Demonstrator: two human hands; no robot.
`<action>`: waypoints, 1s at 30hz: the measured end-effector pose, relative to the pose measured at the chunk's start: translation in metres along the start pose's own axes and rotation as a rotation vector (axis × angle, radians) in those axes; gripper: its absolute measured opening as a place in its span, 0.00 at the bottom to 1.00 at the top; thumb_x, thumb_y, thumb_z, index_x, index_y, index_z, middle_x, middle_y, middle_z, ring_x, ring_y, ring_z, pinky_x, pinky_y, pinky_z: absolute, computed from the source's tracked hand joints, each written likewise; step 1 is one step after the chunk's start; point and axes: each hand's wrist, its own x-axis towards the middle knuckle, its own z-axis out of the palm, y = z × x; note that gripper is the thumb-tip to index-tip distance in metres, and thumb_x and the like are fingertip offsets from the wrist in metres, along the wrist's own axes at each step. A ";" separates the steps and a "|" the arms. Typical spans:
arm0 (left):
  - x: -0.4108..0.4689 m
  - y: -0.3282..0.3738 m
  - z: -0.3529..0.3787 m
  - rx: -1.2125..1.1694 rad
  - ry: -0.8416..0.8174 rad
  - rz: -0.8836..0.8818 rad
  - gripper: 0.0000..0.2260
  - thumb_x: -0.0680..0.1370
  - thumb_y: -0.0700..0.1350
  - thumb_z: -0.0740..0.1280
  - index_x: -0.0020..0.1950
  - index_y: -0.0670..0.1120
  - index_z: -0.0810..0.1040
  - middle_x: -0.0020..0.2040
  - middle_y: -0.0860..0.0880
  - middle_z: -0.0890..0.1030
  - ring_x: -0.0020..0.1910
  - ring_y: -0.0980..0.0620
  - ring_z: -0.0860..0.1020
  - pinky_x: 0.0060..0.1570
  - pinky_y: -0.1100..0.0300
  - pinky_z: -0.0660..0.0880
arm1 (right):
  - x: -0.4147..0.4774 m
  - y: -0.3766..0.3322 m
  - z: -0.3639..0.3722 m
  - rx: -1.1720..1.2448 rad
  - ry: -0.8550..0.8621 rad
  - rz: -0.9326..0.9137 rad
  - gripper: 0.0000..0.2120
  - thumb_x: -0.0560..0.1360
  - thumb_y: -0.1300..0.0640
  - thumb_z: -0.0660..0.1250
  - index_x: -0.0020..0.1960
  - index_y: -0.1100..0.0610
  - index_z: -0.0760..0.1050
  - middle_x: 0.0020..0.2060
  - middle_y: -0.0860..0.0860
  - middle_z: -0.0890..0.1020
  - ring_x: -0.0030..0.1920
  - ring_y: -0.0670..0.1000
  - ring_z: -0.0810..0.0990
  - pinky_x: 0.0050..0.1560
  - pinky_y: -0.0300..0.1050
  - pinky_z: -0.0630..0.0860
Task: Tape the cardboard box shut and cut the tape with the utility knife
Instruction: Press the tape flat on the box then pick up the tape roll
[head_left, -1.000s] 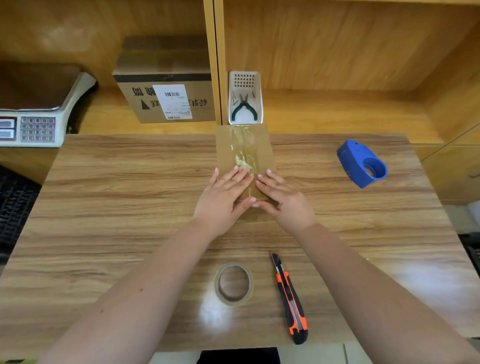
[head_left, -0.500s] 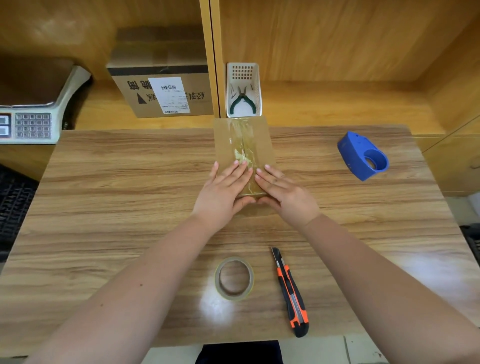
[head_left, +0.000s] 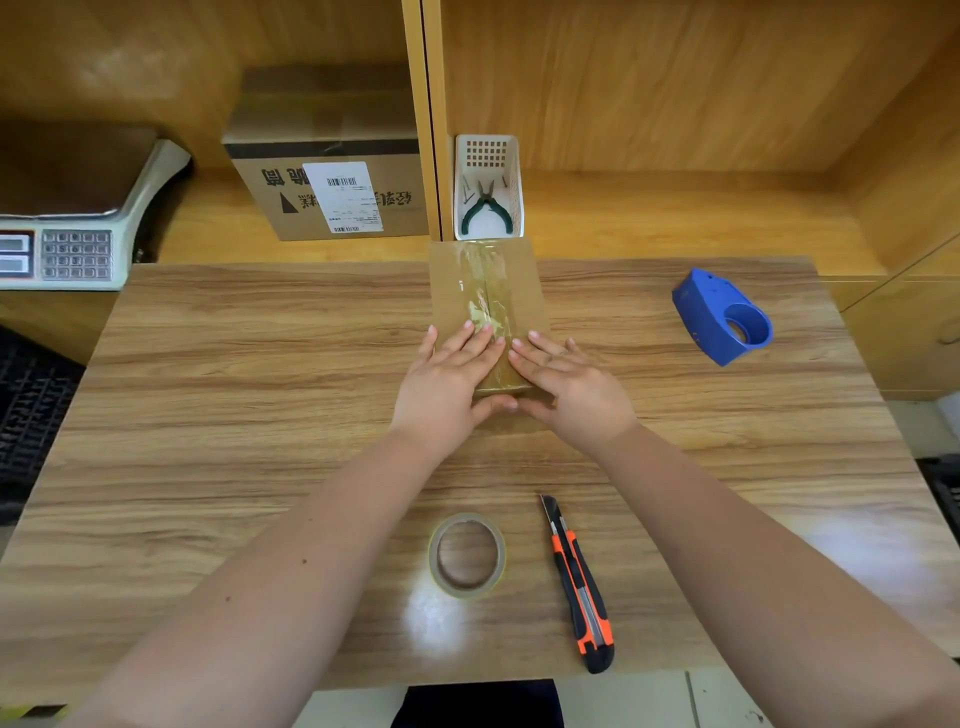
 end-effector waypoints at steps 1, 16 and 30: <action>-0.001 0.000 0.002 0.039 0.000 0.015 0.33 0.76 0.64 0.58 0.78 0.50 0.56 0.79 0.51 0.57 0.78 0.52 0.52 0.77 0.48 0.41 | 0.000 0.000 0.001 -0.012 0.013 -0.005 0.25 0.69 0.54 0.74 0.63 0.58 0.74 0.63 0.54 0.77 0.68 0.55 0.71 0.67 0.63 0.66; -0.028 0.007 -0.022 0.020 0.138 0.188 0.40 0.73 0.52 0.70 0.78 0.57 0.50 0.80 0.47 0.45 0.78 0.42 0.50 0.74 0.39 0.52 | -0.031 -0.019 -0.029 0.049 -0.010 0.064 0.40 0.70 0.59 0.71 0.75 0.49 0.52 0.76 0.51 0.54 0.76 0.57 0.44 0.73 0.57 0.49; -0.148 0.057 0.066 -0.862 -0.342 -0.462 0.27 0.75 0.31 0.58 0.71 0.51 0.64 0.59 0.50 0.75 0.54 0.58 0.78 0.56 0.64 0.74 | -0.149 -0.083 0.062 0.179 -0.461 0.504 0.37 0.65 0.40 0.72 0.70 0.48 0.64 0.65 0.44 0.71 0.67 0.53 0.61 0.54 0.45 0.53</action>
